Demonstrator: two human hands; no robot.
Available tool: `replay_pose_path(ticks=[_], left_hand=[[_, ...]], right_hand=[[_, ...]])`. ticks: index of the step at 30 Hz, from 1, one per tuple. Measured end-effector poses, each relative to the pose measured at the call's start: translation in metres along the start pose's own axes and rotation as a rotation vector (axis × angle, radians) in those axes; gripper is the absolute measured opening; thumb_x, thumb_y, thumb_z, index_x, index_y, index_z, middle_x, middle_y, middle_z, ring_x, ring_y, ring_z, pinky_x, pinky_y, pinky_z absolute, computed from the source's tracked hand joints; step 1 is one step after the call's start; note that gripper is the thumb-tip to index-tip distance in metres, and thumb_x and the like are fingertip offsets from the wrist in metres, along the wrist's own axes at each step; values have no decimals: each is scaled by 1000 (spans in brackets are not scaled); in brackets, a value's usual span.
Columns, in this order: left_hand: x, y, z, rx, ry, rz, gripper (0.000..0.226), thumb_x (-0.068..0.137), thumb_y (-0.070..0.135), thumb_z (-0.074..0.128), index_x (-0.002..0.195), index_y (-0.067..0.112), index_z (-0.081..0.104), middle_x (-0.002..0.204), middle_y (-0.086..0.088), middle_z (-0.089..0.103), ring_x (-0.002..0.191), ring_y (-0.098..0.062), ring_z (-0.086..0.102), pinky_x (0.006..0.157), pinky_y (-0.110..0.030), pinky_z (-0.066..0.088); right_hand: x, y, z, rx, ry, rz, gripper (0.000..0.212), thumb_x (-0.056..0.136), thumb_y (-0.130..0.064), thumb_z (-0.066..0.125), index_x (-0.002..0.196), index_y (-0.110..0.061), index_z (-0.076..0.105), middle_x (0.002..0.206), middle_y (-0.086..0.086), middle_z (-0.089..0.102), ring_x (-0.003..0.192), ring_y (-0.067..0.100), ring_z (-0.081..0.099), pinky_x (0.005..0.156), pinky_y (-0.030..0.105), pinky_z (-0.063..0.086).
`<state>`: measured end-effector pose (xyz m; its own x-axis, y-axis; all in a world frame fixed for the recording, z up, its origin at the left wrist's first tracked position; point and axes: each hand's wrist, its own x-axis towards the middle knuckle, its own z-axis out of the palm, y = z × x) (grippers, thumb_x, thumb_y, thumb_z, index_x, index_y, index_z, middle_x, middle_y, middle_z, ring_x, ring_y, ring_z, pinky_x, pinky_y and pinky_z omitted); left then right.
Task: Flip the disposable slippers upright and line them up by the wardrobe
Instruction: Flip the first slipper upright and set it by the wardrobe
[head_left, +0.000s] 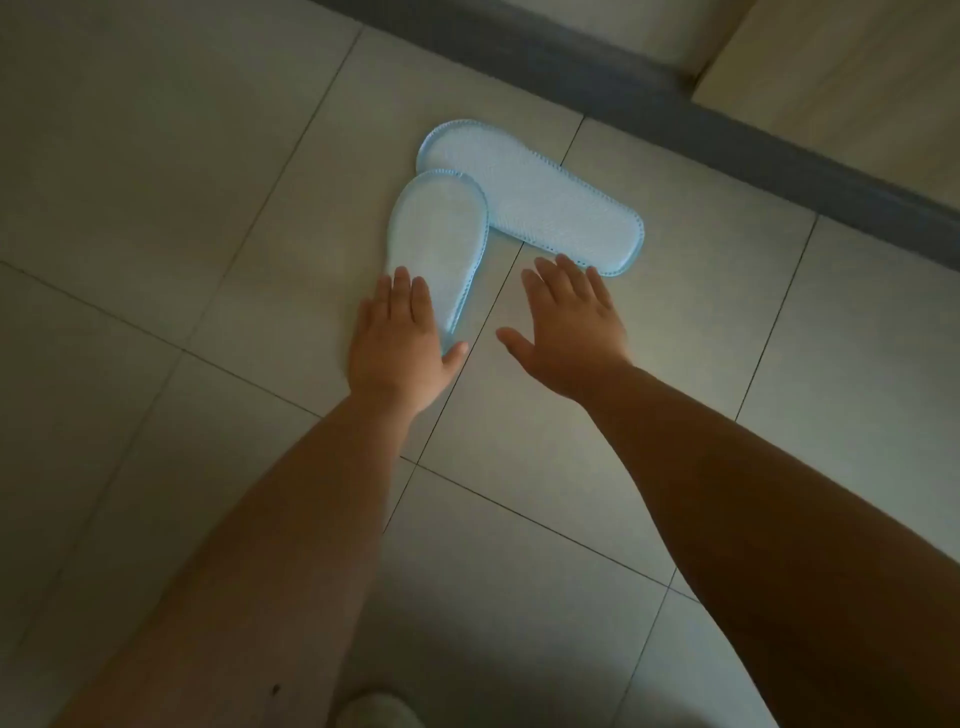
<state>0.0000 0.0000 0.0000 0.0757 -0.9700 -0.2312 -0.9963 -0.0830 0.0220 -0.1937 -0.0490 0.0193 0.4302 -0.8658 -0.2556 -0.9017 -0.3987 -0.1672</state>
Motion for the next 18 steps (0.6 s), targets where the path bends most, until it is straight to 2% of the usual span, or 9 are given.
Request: replay_pose_path(ticks=[6, 10, 12, 14, 16, 18], left_hand=[[5, 5, 1, -47, -37, -8, 75, 89, 36, 53, 143, -7, 24, 151, -31, 26, 140, -42, 27, 114, -44, 27], [4, 5, -9, -144, -11, -34, 61, 83, 18, 51, 137, -7, 34, 144, -30, 37, 132, -43, 38, 102, -47, 40], [8, 1, -15, -245, 46, -66, 47, 83, 16, 46, 127, -2, 42, 127, -25, 53, 112, -42, 54, 83, -44, 47], [9, -4, -26, -371, 115, -101, 37, 85, 15, 43, 121, 5, 47, 105, -19, 63, 90, -40, 60, 69, -38, 44], [9, -7, -35, -450, 169, -120, 30, 91, 17, 41, 117, 7, 51, 85, -14, 61, 78, -39, 59, 63, -35, 39], [7, -4, -44, -539, 224, -151, 21, 94, 21, 40, 102, 7, 53, 70, -6, 51, 68, -35, 53, 58, -32, 32]], right_hand=[[5, -5, 7, 7, 54, -23, 75, 92, -60, 34, 148, -11, 24, 156, 10, 25, 146, 27, 12, 117, 44, 4], [7, -14, 13, 39, 55, -34, 73, 93, -59, 35, 148, -12, 24, 156, 10, 25, 146, 27, 13, 118, 43, 5], [9, -22, 14, 117, 83, -12, 71, 93, -57, 38, 147, -12, 27, 154, 9, 30, 143, 27, 22, 116, 42, 15], [10, -30, 11, 251, 115, 61, 67, 94, -54, 40, 145, -13, 32, 149, 8, 38, 136, 28, 34, 110, 42, 29], [13, -37, 5, 446, 109, 158, 63, 96, -52, 39, 145, -13, 32, 144, 8, 45, 129, 28, 43, 104, 42, 37], [17, -43, -2, 701, 83, 250, 60, 97, -49, 38, 146, -14, 31, 138, 6, 53, 123, 26, 51, 99, 40, 42]])
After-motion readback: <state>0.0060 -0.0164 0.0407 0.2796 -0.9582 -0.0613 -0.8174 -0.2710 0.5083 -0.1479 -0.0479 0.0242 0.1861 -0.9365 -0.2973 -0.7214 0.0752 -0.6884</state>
